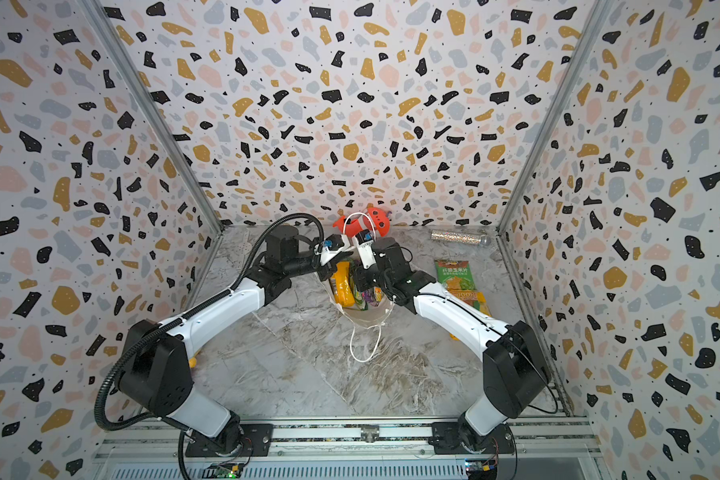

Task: Take the snacks out of the paper bag

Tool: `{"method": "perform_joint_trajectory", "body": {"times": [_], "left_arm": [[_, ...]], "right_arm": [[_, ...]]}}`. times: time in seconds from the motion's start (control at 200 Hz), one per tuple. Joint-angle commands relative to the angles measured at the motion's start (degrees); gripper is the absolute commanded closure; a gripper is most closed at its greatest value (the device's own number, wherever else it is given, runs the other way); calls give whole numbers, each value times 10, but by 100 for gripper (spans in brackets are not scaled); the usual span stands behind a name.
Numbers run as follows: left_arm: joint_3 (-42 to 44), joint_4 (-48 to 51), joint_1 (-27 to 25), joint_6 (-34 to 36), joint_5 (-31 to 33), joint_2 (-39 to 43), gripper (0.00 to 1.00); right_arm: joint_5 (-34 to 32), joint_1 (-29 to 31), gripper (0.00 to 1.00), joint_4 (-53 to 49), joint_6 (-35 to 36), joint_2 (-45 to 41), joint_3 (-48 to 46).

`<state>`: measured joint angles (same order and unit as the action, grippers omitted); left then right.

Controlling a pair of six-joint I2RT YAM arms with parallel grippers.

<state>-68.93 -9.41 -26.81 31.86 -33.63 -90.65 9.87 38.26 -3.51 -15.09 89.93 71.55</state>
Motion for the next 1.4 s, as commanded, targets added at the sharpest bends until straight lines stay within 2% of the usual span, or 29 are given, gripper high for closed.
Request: {"method": "perform_joint_trajectory", "body": {"times": [0.0,0.05,0.12,0.38,0.546,0.741,0.976,1.241,1.397], "left_arm": [[-3,-28,-4,-9,-18,11,100],[-4,-28,-5,-9,-18,11,100],[-3,-28,-4,-9,-17,11,100],[-4,-27,-4,-8,-16,11,100],[-3,-28,-4,-8,-17,13,100],[-3,-28,-4,-8,-16,13,100],[-2,-25,-4,-6,-15,15,100],[-4,-25,-4,-6,-7,14,100],[-3,-30,-4,-14,1,13,100]], "right_arm": [[-1,2,95,18,5,-8,26],[-6,3,94,17,5,-7,26],[-19,3,82,10,4,-9,27],[-127,19,80,-68,9,-2,38],[-157,25,79,-93,8,11,29],[-156,24,74,-90,5,31,21],[-178,25,72,-110,-7,48,35],[-151,35,71,-68,13,-17,-10],[-157,43,69,-48,11,-52,-38]]}}
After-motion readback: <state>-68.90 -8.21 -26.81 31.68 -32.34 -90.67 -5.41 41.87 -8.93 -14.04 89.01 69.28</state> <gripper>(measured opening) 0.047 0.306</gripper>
